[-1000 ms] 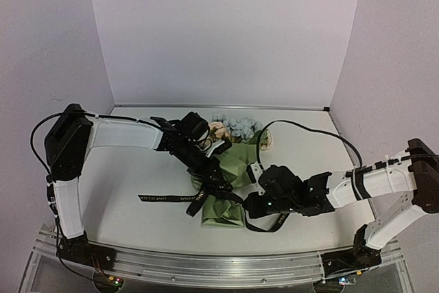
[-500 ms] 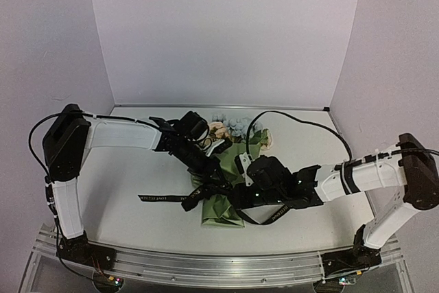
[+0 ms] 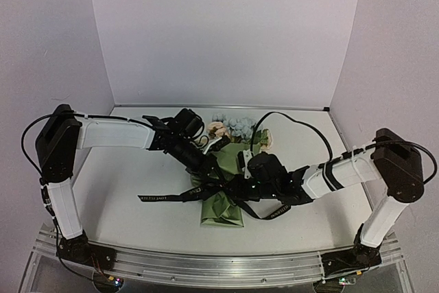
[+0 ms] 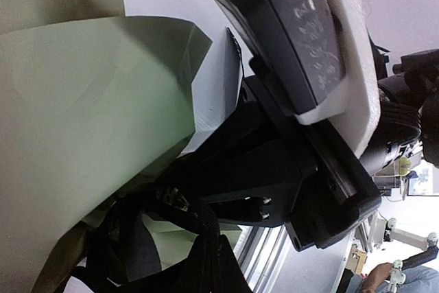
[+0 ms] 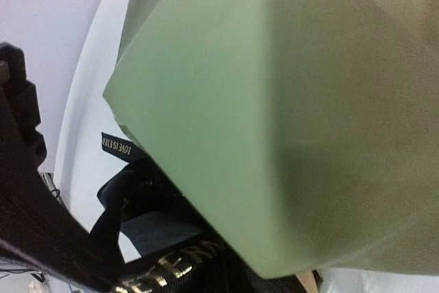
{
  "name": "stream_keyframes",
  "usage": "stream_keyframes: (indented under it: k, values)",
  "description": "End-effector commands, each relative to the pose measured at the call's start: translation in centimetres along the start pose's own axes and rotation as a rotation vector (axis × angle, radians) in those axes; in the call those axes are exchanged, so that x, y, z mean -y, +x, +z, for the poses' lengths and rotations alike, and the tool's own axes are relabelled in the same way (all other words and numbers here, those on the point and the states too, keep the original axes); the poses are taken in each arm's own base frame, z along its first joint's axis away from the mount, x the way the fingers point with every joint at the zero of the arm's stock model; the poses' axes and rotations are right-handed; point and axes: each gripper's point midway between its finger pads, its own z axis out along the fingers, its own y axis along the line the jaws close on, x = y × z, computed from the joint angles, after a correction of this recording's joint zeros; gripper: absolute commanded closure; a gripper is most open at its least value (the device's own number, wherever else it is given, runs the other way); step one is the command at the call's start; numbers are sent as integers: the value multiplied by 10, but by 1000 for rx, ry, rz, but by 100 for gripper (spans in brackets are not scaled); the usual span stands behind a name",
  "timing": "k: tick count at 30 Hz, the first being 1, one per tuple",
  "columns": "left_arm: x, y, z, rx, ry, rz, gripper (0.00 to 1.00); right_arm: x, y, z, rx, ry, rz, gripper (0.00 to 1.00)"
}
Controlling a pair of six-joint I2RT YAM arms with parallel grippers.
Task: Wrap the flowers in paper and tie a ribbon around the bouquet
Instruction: Cross the half-tied ribbon over the folded bouquet.
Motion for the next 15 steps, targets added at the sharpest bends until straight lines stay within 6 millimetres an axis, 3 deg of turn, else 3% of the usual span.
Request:
stream_keyframes:
  k: [1, 11, 15]
  values:
    - [19, -10, -11, 35, 73, 36, 100, -7, -19, 7, 75, -70, 62, 100]
    - [-2, -13, -2, 17, 79, -59, 100, 9, -53, 7, 225, -116, 158, 100]
    - [-10, -13, 5, 1, 63, -86, 92, 6, -59, 14, 228, -150, 171, 100]
